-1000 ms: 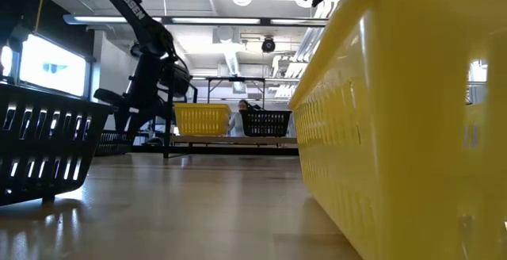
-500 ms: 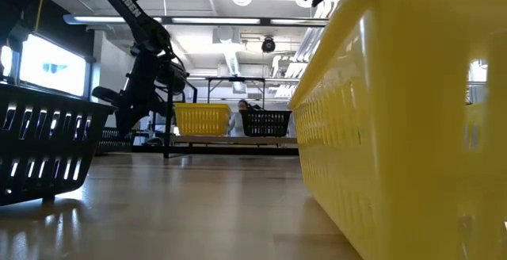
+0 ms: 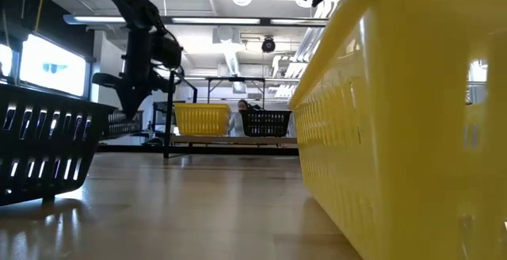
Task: Stack baskets on shelf by color
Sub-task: Stack the top black bin on top of the black bin on the shelf
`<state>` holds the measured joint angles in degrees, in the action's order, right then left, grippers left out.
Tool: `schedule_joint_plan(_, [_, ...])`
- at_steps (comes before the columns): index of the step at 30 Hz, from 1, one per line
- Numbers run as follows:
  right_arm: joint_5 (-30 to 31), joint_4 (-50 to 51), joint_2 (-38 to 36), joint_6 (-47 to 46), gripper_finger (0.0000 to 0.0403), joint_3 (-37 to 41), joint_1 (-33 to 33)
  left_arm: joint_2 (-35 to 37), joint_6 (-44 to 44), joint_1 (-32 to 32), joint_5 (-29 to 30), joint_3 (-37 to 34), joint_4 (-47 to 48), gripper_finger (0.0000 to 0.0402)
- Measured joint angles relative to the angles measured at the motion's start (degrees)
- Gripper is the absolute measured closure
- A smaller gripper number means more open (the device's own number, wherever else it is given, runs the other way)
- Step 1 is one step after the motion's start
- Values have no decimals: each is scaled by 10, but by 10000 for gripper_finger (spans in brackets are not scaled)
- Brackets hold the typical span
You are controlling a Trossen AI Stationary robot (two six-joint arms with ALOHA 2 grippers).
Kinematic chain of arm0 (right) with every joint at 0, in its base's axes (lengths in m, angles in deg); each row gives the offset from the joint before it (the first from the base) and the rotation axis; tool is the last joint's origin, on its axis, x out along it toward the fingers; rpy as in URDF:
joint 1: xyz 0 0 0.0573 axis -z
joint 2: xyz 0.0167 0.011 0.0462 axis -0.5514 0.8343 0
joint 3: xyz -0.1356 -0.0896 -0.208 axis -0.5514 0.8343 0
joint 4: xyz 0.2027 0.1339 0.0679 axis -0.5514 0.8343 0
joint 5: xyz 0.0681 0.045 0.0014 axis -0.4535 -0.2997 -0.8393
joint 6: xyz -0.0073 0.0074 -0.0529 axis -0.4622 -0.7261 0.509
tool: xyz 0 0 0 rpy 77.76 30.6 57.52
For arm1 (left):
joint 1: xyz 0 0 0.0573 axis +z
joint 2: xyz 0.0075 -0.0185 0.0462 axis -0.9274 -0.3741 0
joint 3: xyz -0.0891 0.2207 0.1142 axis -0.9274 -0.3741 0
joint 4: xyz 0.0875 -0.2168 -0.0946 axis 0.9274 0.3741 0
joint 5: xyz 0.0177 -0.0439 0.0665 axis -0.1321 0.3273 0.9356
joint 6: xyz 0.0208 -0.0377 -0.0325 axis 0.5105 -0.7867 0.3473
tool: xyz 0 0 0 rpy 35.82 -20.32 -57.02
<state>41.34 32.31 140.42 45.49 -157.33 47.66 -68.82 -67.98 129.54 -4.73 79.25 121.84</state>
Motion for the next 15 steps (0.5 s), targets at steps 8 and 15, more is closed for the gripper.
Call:
schedule_joint_plan(8, [0, 0, 0, 0, 263, 0, 0, 80, 15, 0, -7, 0, -3, 396])
schedule_joint_plan(15, [0, 0, 0, 0, 263, 0, 0, 161, 51, -11, -15, 27, 0, 396])
